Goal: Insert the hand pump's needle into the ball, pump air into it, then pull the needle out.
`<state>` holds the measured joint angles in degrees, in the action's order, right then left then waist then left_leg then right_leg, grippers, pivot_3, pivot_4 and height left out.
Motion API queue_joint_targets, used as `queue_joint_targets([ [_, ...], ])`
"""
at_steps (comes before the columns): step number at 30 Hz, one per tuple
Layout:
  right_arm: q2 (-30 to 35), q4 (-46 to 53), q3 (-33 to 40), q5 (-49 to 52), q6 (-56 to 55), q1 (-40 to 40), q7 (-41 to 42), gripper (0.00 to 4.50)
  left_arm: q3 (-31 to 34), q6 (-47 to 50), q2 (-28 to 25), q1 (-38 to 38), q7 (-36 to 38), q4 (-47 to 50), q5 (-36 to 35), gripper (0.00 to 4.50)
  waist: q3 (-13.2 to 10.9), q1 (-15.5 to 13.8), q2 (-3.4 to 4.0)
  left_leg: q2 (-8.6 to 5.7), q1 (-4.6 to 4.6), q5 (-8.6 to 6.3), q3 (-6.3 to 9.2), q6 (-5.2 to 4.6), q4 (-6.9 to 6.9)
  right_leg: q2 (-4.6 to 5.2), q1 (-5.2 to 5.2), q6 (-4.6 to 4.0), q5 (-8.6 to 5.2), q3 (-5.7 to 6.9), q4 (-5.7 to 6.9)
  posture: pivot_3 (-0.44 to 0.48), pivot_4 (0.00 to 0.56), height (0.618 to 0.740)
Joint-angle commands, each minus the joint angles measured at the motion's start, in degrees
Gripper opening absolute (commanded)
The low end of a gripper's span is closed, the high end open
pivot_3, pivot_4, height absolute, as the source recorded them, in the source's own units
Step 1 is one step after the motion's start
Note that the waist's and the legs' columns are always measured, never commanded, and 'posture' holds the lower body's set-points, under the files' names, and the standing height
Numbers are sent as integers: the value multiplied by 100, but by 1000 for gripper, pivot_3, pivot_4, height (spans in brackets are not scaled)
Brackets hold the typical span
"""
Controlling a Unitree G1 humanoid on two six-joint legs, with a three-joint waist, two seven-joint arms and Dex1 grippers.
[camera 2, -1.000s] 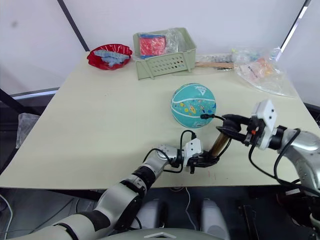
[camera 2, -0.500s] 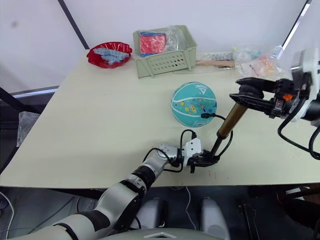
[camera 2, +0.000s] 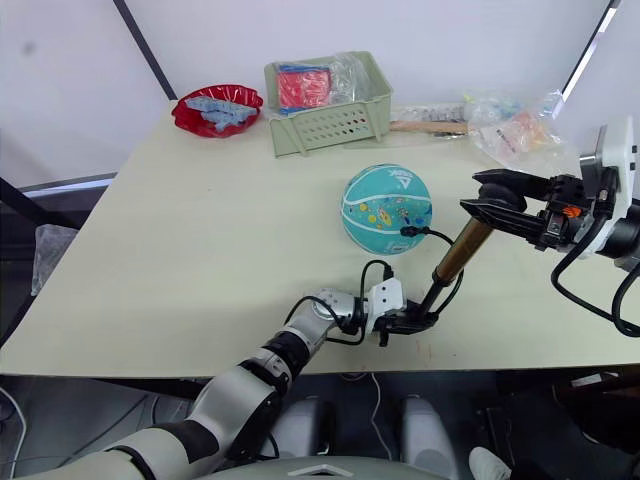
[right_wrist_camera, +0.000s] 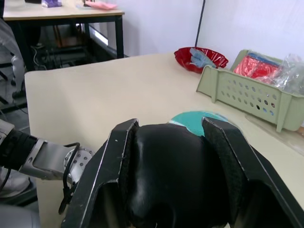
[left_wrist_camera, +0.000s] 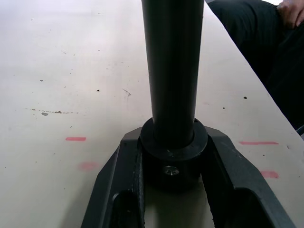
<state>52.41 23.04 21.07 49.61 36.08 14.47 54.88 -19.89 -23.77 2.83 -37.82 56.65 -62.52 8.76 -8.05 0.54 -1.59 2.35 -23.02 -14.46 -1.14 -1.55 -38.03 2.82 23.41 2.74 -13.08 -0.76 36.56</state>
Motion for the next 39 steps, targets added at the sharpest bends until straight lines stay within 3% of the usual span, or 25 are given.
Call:
queue_joint_targets([
  [1, -166, -14, -541, -510, -271, -316, 99, 1630, -144, 213, -189, 216, -87, -475, 291, 1151, 6, 0, -9, 1, 0, 0, 1, 0, 0, 0, -1, 0, 0, 1, 0, 0, 150, 735],
  [11, -916, -547, -1634, -1948, -1596, -1243, 21, 1630, -165, 200, -204, 284, -89, -427, 263, 1151, 54, 7, -63, 3, 12, 0, 2, 1, 4, 0, -8, -1, -1, 2, -1, 0, 150, 735],
  [19, -1240, -905, -1970, -2456, -2121, -1428, -102, 1630, -161, 211, -219, 298, -81, -400, 252, 1151, 70, 8, -66, 5, 16, 0, 1, 1, 11, 0, -9, -1, -1, 1, -5, 0, 150, 735],
  [31, -947, -476, -998, -1259, -1486, -848, 99, 1630, -152, 256, -233, 294, -44, -382, 234, 1151, 41, 0, -52, 4, 11, 0, 1, 1, 15, 2, -7, -2, -1, 2, -9, 0, 150, 735],
  [39, -219, -279, -97, -155, -399, -16, 50, 1630, -156, 303, -235, 276, 6, -374, 204, 1151, -17, -6, -16, -4, -8, 0, -1, 0, 15, 7, 4, -5, 3, 1, -16, 0, 150, 735],
])
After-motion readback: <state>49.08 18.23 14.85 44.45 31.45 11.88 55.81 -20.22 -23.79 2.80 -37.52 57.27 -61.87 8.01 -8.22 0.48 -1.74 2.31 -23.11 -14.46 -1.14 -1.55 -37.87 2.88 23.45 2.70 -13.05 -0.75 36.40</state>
